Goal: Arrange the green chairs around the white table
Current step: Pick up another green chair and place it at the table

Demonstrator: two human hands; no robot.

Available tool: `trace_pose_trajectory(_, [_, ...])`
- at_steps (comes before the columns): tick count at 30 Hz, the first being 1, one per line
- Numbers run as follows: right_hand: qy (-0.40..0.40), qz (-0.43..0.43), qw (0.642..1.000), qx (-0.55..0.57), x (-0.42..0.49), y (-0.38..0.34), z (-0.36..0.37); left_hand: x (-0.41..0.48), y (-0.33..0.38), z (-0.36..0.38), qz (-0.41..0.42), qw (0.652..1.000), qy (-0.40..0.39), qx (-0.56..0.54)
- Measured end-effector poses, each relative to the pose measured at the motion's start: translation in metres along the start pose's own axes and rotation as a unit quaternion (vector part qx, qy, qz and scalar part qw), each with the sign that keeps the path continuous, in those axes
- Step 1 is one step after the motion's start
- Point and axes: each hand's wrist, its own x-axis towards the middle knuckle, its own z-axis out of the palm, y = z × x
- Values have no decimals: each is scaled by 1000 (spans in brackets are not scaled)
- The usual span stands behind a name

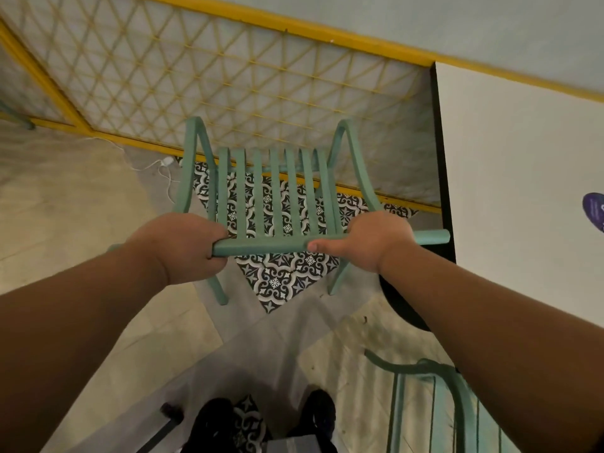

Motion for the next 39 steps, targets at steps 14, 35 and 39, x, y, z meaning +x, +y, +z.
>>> trace_pose_trajectory(14, [5, -16, 999, 49, -10, -47, 6, 12, -69, -5, 18, 996, -4, 82])
trace_pose_trajectory(35, [-128, -141, 975, 114, 13, 17, -12, 53, 77, -28, -125, 988, -38, -79])
trace_pose_trajectory(39, [-132, -99, 978, 127, 10, 36, -2, 56, 79, -26, -108, 990, -49, -77])
